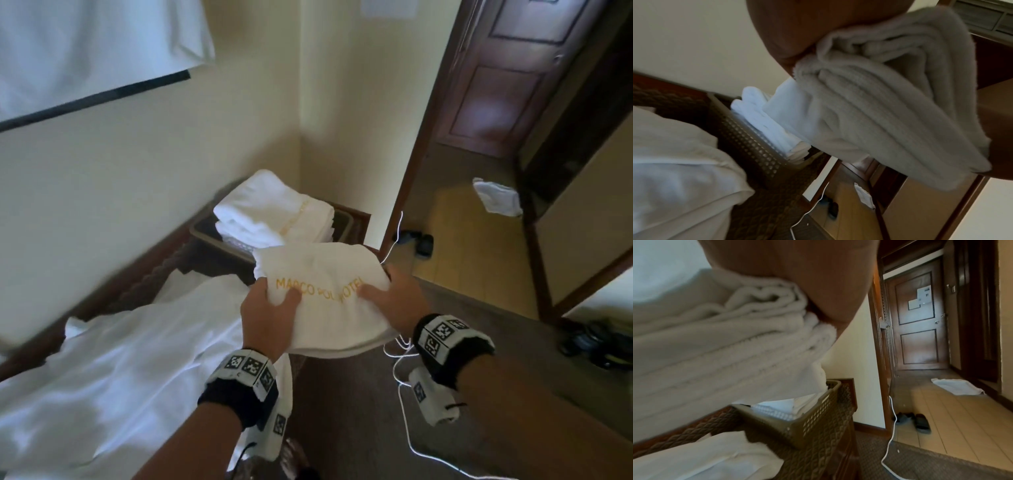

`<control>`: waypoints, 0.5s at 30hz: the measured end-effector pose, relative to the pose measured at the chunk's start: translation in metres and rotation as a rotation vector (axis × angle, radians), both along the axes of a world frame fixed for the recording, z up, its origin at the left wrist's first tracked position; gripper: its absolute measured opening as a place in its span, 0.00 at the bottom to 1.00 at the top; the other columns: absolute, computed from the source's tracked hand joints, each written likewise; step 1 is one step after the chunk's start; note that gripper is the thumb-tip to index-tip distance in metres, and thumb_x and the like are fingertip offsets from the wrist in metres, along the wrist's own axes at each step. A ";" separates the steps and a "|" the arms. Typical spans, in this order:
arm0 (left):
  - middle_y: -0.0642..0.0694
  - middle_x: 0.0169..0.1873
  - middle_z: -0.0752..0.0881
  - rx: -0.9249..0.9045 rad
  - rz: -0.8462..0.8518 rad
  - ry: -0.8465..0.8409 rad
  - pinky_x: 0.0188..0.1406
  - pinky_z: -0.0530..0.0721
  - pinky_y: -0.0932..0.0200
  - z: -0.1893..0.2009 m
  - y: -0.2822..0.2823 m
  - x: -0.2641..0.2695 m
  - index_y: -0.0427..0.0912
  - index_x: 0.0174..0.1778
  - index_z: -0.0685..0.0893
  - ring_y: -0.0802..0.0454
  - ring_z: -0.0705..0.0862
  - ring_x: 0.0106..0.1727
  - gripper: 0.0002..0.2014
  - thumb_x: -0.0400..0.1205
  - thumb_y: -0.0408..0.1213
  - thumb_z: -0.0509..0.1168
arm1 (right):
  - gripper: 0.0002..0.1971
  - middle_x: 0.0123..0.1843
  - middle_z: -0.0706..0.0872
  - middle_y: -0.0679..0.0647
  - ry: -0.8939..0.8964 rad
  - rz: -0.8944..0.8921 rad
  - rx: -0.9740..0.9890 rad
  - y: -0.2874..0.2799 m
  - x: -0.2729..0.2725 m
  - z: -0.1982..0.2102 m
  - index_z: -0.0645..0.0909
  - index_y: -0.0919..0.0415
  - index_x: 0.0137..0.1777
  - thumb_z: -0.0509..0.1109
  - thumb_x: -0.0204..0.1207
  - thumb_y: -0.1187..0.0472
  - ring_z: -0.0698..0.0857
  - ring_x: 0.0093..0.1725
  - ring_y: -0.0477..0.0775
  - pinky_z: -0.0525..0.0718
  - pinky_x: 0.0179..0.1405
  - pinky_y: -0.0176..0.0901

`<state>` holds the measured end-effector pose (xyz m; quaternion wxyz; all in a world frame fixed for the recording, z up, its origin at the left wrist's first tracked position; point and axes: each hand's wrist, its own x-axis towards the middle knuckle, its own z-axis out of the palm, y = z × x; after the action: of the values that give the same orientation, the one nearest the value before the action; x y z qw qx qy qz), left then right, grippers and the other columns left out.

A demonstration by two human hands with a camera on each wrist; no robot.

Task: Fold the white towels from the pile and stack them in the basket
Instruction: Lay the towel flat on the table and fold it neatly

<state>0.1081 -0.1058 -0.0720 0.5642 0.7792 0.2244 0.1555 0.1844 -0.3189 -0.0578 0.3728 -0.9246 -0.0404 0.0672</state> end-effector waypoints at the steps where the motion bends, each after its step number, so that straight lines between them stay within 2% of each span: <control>1: 0.45 0.47 0.86 -0.011 0.004 -0.006 0.39 0.76 0.60 -0.002 -0.004 0.018 0.38 0.50 0.81 0.46 0.83 0.49 0.10 0.80 0.39 0.73 | 0.20 0.51 0.84 0.53 -0.005 0.003 -0.002 -0.002 0.019 0.000 0.76 0.58 0.56 0.75 0.74 0.45 0.83 0.49 0.55 0.83 0.52 0.55; 4: 0.45 0.49 0.87 -0.048 0.000 -0.042 0.46 0.79 0.54 -0.005 -0.011 0.072 0.38 0.53 0.82 0.45 0.84 0.51 0.10 0.79 0.37 0.72 | 0.20 0.49 0.83 0.50 -0.056 0.019 -0.020 -0.005 0.078 0.003 0.75 0.57 0.55 0.76 0.74 0.45 0.83 0.47 0.52 0.83 0.47 0.49; 7: 0.45 0.50 0.86 -0.053 0.007 -0.069 0.48 0.82 0.51 -0.005 -0.007 0.128 0.39 0.53 0.80 0.46 0.85 0.52 0.20 0.71 0.48 0.67 | 0.19 0.46 0.80 0.46 -0.103 0.082 -0.113 0.003 0.141 0.015 0.74 0.54 0.55 0.74 0.75 0.45 0.80 0.44 0.49 0.74 0.40 0.42; 10: 0.45 0.51 0.84 -0.013 0.001 -0.104 0.50 0.80 0.50 0.000 0.003 0.175 0.40 0.56 0.77 0.45 0.83 0.53 0.23 0.71 0.51 0.65 | 0.18 0.46 0.77 0.45 -0.133 0.153 -0.172 0.016 0.203 0.025 0.71 0.53 0.54 0.73 0.76 0.44 0.78 0.47 0.50 0.71 0.43 0.44; 12: 0.47 0.52 0.83 -0.026 0.007 -0.102 0.51 0.82 0.50 0.004 0.012 0.202 0.43 0.56 0.76 0.47 0.83 0.54 0.23 0.72 0.54 0.65 | 0.17 0.48 0.79 0.47 -0.125 0.182 -0.172 0.029 0.242 0.032 0.71 0.52 0.55 0.73 0.77 0.45 0.78 0.48 0.52 0.72 0.45 0.45; 15: 0.49 0.53 0.84 -0.064 0.057 -0.114 0.53 0.87 0.42 0.004 0.031 0.233 0.50 0.57 0.76 0.49 0.85 0.54 0.26 0.70 0.63 0.65 | 0.18 0.55 0.82 0.52 -0.143 0.223 -0.174 0.057 0.294 0.037 0.73 0.54 0.59 0.72 0.77 0.45 0.81 0.55 0.57 0.78 0.52 0.50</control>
<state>0.3413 -0.0744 -0.0684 0.5959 0.7441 0.2187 0.2084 0.4787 -0.2620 -0.0212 0.2778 -0.9455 -0.1635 0.0456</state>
